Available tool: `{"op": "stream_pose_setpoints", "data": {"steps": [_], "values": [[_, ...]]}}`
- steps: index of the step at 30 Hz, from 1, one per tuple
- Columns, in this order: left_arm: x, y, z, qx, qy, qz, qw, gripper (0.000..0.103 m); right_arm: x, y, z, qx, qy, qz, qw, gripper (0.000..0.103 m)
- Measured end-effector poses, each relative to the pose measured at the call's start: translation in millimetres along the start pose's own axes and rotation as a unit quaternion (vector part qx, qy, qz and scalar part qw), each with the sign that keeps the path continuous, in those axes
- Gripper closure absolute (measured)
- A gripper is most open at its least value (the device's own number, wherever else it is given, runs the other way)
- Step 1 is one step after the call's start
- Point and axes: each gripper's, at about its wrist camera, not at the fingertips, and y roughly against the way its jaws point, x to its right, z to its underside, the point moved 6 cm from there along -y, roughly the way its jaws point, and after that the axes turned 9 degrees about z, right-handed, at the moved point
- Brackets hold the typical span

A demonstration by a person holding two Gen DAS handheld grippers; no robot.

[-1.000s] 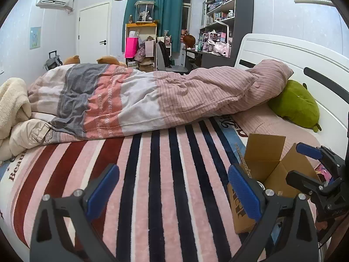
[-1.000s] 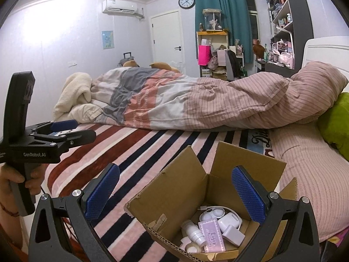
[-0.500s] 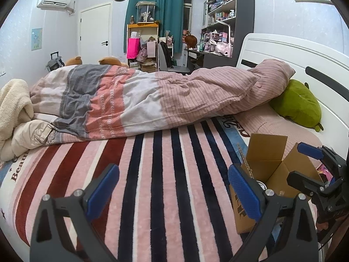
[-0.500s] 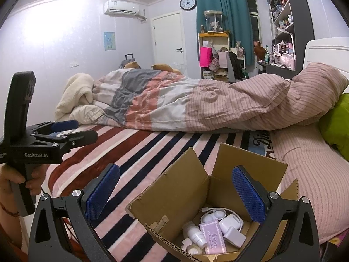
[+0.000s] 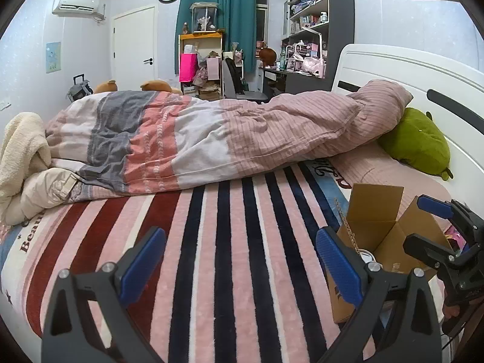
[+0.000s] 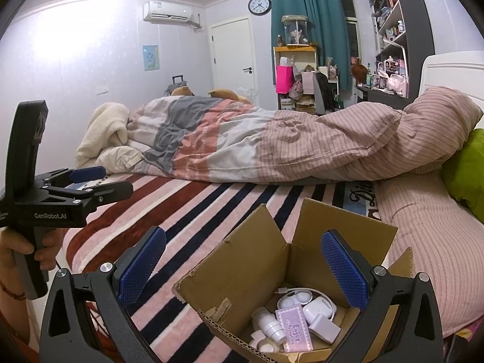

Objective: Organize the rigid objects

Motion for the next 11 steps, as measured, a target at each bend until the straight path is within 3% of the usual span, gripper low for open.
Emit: {"op": "stream_pose_setpoints", "data": {"steps": [11], "values": [[-4.2, -0.2, 0.2, -0.002, -0.001, -0.001, 1.0000, 0.004, 0.0, 0.4, 2.1, -0.001, -0.001, 0.002, 1.000, 0.000]]}}
